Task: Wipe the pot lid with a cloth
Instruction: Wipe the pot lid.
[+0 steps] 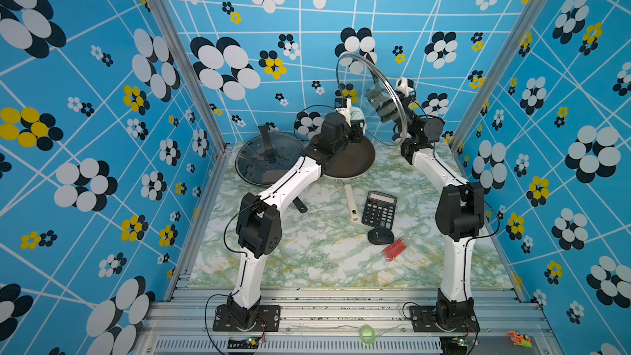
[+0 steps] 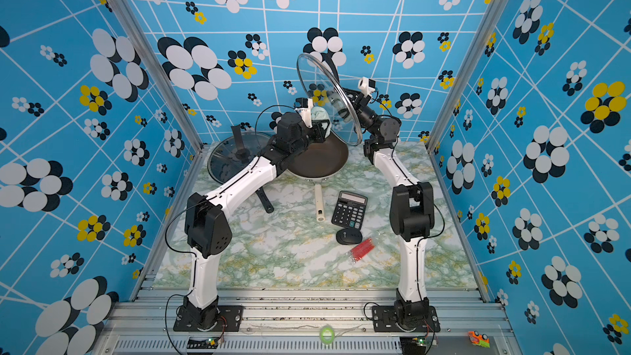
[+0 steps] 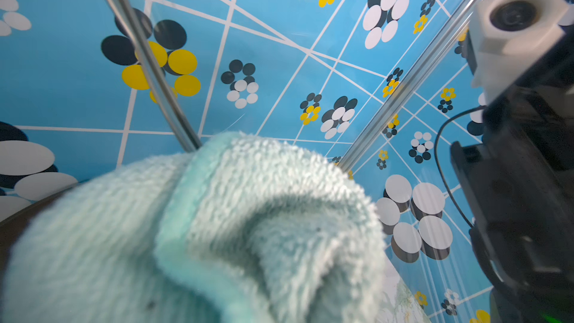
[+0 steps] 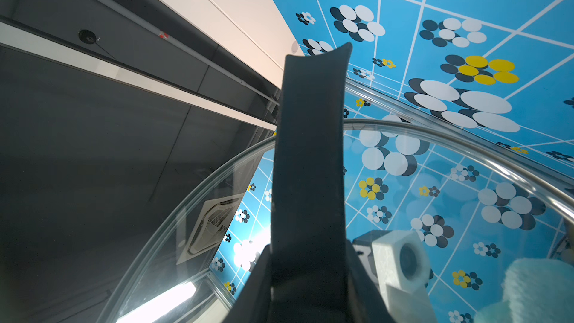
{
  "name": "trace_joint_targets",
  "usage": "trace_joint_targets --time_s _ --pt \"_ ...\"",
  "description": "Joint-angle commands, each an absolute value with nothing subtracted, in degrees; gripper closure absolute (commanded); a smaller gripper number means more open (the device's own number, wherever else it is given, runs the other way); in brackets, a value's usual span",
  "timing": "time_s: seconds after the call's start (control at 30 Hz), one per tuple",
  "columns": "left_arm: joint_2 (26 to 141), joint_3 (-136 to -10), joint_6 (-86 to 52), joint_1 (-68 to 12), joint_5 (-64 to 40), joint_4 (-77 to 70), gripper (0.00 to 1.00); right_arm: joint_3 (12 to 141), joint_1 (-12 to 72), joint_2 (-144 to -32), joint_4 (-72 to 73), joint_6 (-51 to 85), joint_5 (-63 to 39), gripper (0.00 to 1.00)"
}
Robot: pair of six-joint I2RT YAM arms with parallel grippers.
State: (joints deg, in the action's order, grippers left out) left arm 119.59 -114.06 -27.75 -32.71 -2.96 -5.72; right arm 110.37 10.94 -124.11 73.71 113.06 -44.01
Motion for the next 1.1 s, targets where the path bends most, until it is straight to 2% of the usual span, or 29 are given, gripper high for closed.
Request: trace_joint_targets --time_s 0.0,0.43,0.5,0.63,0.8,1.07 --pt "120.8 -112.7 -29.7 -29.2 5.1 -9.6 1.00 111.6 13.8 -118.5 80.5 118.3 -43.4 1.00" --pt "108.5 -96.2 -28.4 -25.3 12.5 -15.4 1.00 108.9 13.6 -117.6 78.4 114.4 -44.5 1.00" --pt "106.3 -93.5 -27.5 -25.0 11.8 -15.1 1.00 107.2 13.7 -115.7 71.1 106.5 -48.1 1.00" --pt "98.9 -87.9 -24.7 -25.1 11.2 -12.1 1.00 104.7 13.6 -110.7 42.7 79.2 -49.3 1.00" --pt "88.9 -81.7 -20.4 -26.2 12.5 -6.2 1.00 103.7 14.0 -105.8 13.6 51.1 -33.1 1.00" --pt "78.6 -80.1 -14.4 -33.2 14.2 8.3 1.00 101.1 19.6 -102.1 6.2 24.8 0.3 1.00"
